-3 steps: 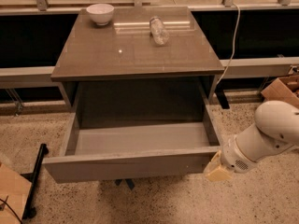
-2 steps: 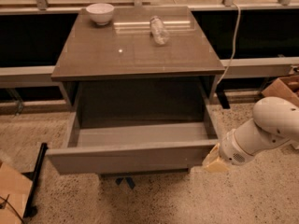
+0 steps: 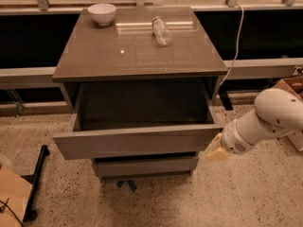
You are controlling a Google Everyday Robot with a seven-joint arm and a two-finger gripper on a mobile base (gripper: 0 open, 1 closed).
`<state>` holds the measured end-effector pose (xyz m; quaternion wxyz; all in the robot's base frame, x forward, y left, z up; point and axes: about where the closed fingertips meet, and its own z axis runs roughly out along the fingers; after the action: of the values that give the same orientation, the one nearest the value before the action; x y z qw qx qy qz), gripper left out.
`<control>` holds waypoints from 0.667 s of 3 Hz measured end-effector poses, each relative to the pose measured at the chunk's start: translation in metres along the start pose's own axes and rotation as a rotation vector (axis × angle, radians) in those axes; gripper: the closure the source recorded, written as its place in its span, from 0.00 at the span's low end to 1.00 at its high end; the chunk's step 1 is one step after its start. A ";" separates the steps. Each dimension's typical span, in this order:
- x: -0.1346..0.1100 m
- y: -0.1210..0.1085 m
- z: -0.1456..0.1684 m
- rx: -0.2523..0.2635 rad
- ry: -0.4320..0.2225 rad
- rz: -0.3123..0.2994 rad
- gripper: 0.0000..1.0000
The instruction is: Close top drawer
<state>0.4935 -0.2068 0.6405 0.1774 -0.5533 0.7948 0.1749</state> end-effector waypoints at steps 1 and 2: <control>-0.001 -0.002 0.001 0.006 -0.006 0.001 1.00; -0.009 -0.018 0.005 0.047 -0.050 0.007 1.00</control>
Offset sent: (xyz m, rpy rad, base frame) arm 0.0426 0.0052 0.0002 0.0638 -0.1099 -0.0724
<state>0.5142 -0.2025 0.6388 0.2097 -0.5415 0.7960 0.1706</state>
